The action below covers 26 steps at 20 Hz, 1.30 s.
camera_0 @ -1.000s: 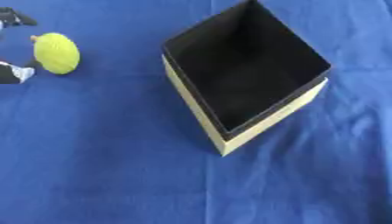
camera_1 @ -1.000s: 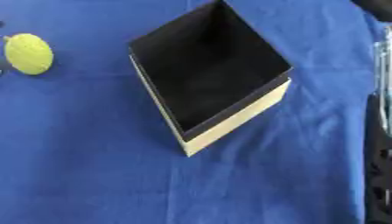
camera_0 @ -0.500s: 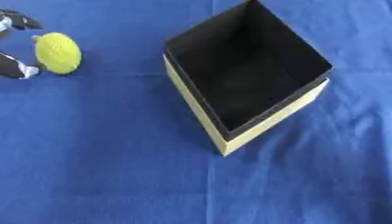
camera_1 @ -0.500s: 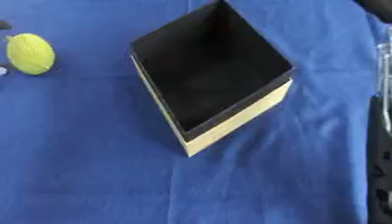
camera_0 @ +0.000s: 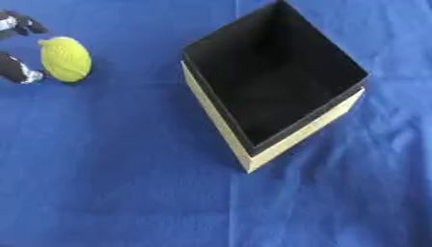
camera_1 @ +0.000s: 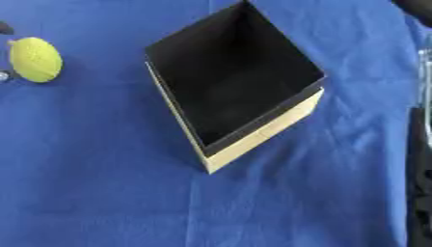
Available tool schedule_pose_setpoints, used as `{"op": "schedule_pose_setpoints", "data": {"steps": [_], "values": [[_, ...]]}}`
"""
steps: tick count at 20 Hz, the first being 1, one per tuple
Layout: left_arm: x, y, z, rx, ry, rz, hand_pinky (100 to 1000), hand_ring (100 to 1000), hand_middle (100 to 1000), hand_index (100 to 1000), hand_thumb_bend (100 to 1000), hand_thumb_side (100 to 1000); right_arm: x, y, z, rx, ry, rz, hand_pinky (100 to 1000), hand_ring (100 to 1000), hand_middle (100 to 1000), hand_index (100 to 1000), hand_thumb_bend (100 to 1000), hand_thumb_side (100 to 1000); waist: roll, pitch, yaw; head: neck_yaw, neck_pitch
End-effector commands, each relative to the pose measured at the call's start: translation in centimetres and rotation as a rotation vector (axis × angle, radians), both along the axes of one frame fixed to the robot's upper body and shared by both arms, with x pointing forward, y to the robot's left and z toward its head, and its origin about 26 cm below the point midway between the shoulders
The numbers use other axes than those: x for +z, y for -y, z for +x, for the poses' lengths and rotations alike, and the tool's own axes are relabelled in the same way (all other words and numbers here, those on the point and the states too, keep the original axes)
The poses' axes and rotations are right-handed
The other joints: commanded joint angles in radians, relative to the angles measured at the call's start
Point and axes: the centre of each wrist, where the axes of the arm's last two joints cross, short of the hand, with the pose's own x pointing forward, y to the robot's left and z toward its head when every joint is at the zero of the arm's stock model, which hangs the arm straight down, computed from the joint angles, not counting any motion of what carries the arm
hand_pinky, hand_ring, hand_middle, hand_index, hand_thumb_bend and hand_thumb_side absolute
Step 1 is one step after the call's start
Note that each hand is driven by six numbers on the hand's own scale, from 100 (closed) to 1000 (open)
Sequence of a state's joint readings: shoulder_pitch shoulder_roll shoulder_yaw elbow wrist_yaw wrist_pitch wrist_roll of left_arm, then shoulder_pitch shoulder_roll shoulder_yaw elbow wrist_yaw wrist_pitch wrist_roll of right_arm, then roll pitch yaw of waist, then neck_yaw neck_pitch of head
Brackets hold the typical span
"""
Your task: Pick up objects on the table and place them in the box.
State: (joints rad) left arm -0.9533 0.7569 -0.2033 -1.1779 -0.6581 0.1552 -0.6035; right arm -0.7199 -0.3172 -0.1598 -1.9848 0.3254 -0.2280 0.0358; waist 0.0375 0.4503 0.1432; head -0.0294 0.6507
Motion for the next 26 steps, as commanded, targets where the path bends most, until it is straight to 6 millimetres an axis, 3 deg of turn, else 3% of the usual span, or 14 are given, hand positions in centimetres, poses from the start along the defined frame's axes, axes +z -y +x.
{"op": "schedule_pose_setpoints", "data": {"steps": [1, 17, 26], "values": [[2.1, -0.4, -0.4, 0.009, 0.023, -0.002, 937, 924, 857, 906, 440, 100, 0.6, 0.1, -0.5, 0.003, 0.023, -0.002, 850, 793, 620, 858, 100, 328, -0.002, -0.120, 0.000, 0.006, -0.013], [1.4, 0.0, 0.9, 0.038, 0.007, -0.045, 934, 929, 867, 909, 458, 100, 0.5, 0.1, -0.4, 0.014, 0.023, 0.013, 852, 794, 618, 861, 100, 347, -0.008, -0.108, -0.008, 0.013, -0.027], [0.2, 0.2, 1.9, 0.079, 0.010, -0.018, 912, 920, 859, 904, 386, 100, 0.4, 0.1, -0.4, 0.021, 0.021, 0.024, 852, 794, 616, 862, 100, 359, -0.009, -0.104, -0.012, 0.013, -0.028]]}}
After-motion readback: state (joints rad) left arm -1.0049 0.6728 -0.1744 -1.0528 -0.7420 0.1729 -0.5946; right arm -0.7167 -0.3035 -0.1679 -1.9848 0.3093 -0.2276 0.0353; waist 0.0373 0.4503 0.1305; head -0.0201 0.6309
